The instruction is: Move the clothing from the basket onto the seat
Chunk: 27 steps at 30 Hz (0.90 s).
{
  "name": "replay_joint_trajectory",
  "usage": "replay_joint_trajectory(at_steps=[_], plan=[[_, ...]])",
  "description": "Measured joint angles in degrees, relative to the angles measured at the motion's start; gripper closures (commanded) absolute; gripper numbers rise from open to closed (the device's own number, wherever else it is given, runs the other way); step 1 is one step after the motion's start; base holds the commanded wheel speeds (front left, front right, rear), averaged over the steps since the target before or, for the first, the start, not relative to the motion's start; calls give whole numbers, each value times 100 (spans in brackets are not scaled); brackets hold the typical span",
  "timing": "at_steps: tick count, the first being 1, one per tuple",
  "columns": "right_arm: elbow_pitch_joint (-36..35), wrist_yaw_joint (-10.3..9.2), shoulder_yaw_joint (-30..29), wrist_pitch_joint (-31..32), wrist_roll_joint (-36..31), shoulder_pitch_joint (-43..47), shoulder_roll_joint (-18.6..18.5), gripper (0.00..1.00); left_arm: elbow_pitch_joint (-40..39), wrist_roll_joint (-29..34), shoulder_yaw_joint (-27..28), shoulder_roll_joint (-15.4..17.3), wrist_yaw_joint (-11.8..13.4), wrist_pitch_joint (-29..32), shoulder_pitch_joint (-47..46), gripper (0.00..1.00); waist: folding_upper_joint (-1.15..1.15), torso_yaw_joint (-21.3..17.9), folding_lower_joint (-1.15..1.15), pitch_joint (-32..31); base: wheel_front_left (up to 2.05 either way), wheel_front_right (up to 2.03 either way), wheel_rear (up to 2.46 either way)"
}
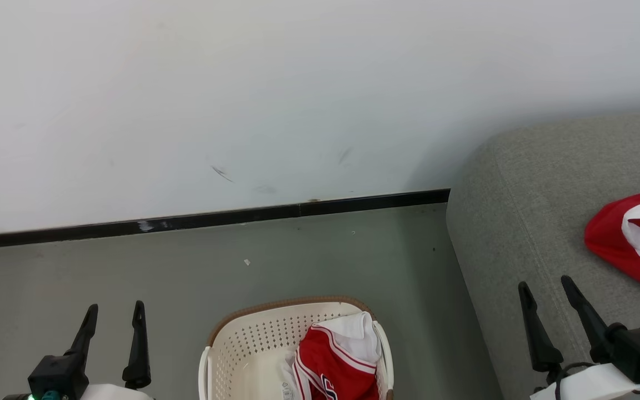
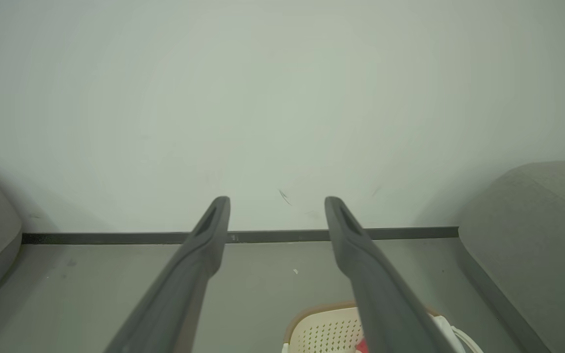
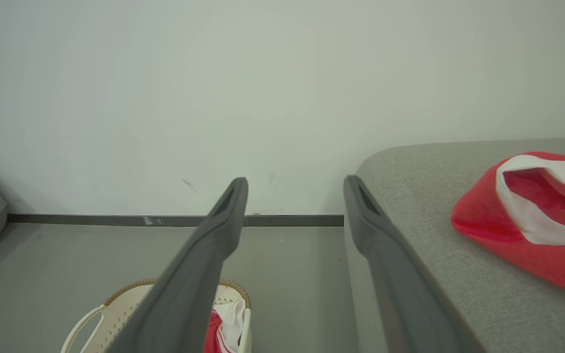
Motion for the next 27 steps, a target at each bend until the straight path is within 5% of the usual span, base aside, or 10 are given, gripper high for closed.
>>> replay_joint_trajectory(at_steps=[27], plan=[[-307, 0, 96, 0, 151, 319, 2, 0, -123, 109, 63, -43, -129, 0, 200, 0, 0, -67, 0, -31, 0, 0, 0]])
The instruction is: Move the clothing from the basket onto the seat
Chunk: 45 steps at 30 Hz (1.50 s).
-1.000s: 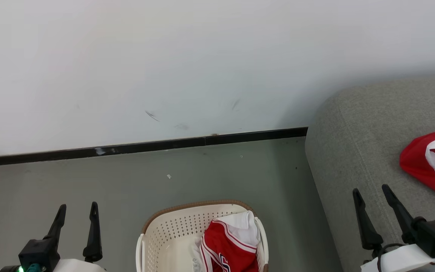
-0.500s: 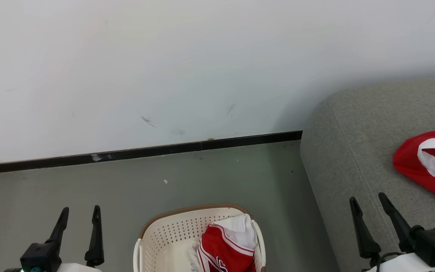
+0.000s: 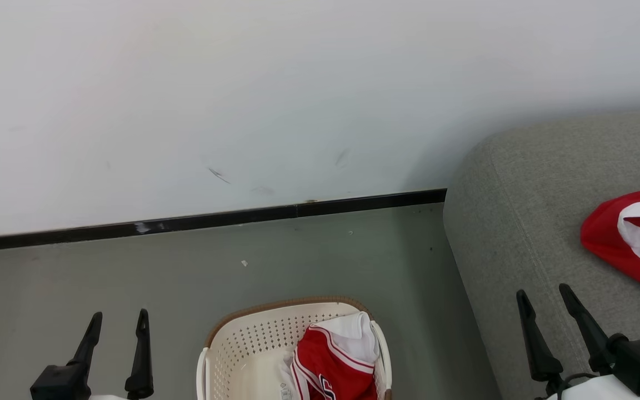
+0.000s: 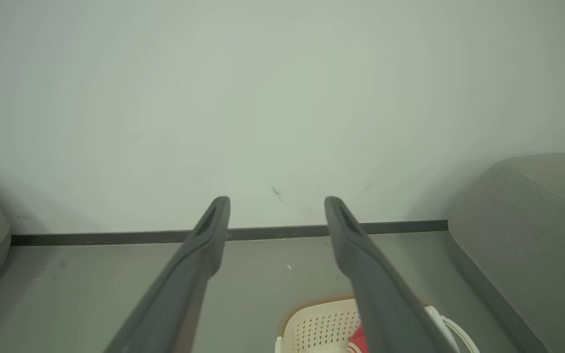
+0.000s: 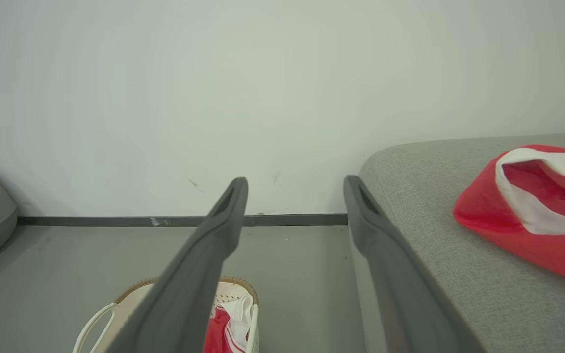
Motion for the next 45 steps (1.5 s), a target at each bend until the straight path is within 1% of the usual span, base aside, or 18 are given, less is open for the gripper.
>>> replay_joint_trajectory(at_steps=[10, 13, 19, 27, 34, 43, 45], plan=[[-110, 0, -20, 1, -3, -9, 0, 0, -52, 27, 24, 0, -26, 0, 55, 0, 0, 4, 0, 132, 0, 0, 0], [-170, 0, -10, 1, -9, -29, 0, 0, -14, 52, -30, 32, -76, 0, 46, 0, 0, 3, 0, 194, 0, 0, 0], [-278, 0, -142, 0, -5, -72, 1, 0, 131, 233, -274, 108, -244, 69, -241, 0, 0, -9, 0, 355, 0, 0, 0], [-412, 0, -359, 0, -13, -150, 4, 0, 469, 348, -601, 104, -430, 338, -784, 0, 0, -65, 0, 639, 0, 0, 0], [-609, 0, -465, 0, -15, -266, 8, 0, 925, 495, -956, 51, -638, 550, -1181, 0, 0, -151, 0, 949, 0, 0, 0], [-810, 0, -494, 0, -8, -436, 8, 0, 1441, 742, -1359, -153, -837, 736, -1853, 0, 0, -319, 0, 1425, 0, 0, 0], [-848, 0, -487, 0, -8, -562, 8, 0, 1582, 778, -1447, -163, -928, 794, -1983, 0, 0, -364, 0, 1544, 0, 0, 0]])
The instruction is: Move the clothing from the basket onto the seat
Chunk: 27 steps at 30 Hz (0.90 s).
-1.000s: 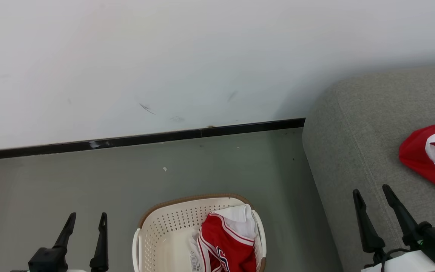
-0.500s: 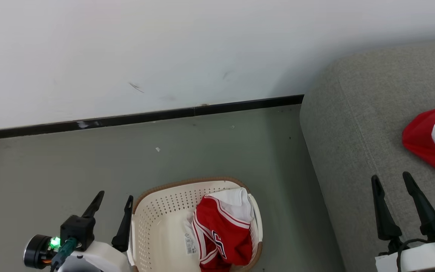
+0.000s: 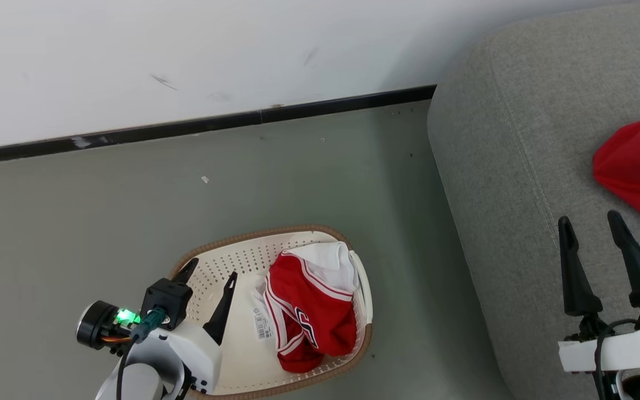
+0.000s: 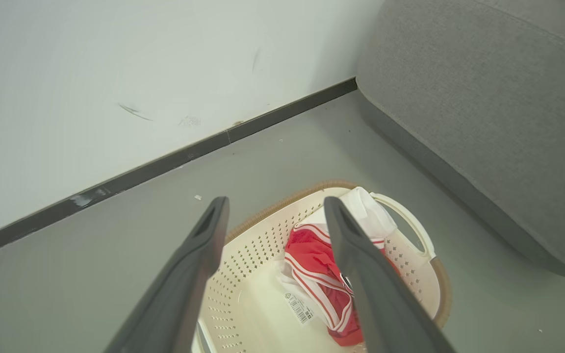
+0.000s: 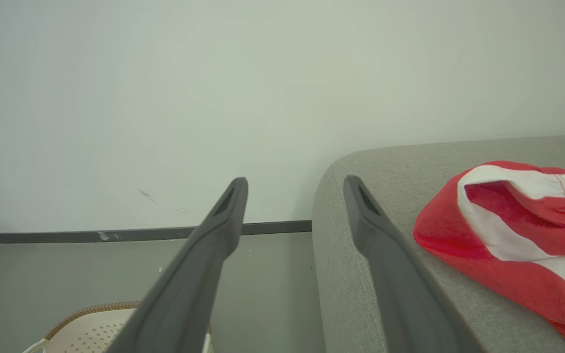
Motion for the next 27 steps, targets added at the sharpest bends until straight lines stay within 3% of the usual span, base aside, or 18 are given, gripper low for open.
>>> replay_joint_trajectory(at_steps=[7, 27], plan=[[-198, 0, 29, 0, 0, -393, -1, 0, 385, 190, -216, -112, -143, 141, -311, 0, 0, -145, 0, 379, 0, 0, 0], [-548, 0, 500, 0, 129, -1924, -16, 0, 1535, 275, -185, -297, -148, 231, -1173, 0, 0, -617, 0, 1668, 0, 0, 0]])
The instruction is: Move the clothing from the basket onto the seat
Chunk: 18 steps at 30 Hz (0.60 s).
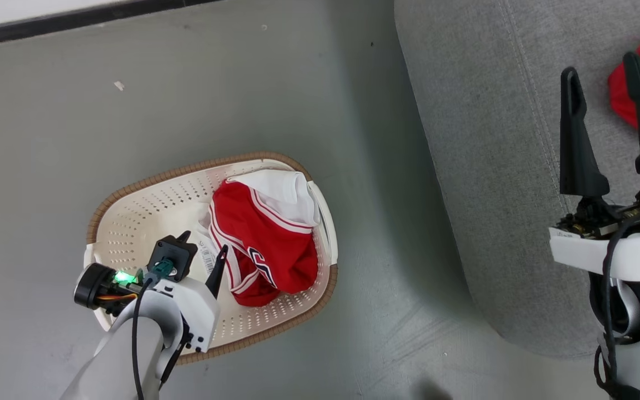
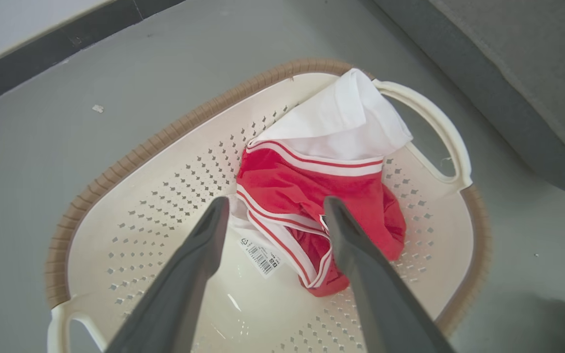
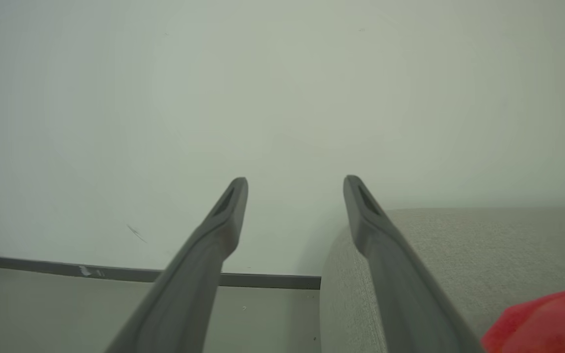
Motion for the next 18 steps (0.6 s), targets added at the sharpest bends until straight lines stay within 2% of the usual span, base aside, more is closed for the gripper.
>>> replay_joint_trajectory(at_steps=[18], plan=[[-27, 0, 55, 0, 162, -675, -5, 0, 813, -66, 309, 1, 104, -67, -630, 0, 0, -408, 0, 1066, 0, 0, 0]])
